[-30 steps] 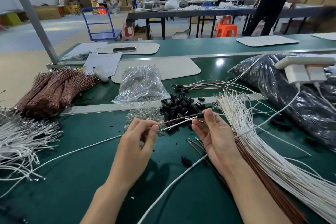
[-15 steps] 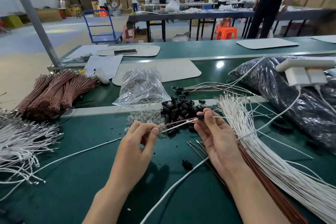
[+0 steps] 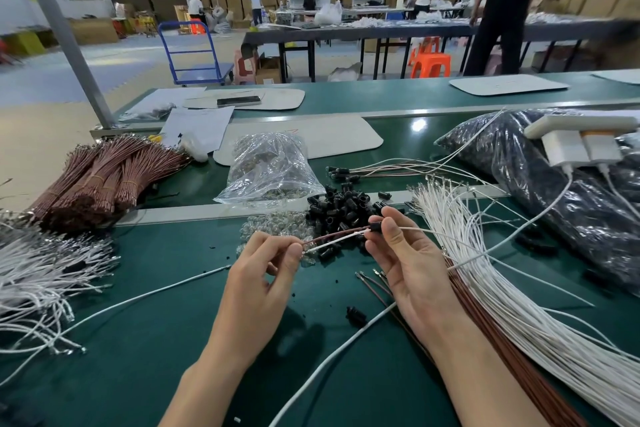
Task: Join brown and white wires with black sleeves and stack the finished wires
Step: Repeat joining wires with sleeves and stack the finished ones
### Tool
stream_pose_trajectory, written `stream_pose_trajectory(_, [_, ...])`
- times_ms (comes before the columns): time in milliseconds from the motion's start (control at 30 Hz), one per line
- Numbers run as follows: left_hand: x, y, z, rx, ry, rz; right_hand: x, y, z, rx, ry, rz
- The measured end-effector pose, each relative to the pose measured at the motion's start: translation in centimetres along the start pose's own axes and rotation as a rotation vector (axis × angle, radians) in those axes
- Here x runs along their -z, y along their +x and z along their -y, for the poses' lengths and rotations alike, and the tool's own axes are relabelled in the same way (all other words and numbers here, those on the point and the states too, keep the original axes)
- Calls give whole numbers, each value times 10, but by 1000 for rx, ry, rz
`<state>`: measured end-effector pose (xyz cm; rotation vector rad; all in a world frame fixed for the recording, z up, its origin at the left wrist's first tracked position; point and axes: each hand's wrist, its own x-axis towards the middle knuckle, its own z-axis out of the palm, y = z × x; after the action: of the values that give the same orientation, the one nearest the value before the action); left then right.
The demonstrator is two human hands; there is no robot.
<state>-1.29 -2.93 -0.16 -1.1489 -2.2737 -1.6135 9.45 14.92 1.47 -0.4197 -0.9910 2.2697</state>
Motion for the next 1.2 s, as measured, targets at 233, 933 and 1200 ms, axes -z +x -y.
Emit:
stream_pose_trajectory(233, [2, 0, 1, 24, 8, 14, -1, -1, 0, -15, 39, 33])
stream_pose_trajectory(933, [-1, -2, -1, -36, 76, 61, -12, -9, -18, -66, -162, 213])
stream_pose_trajectory(1200, [-2, -3, -3, -45, 145, 75, -14, -8, -19, -33, -202, 179])
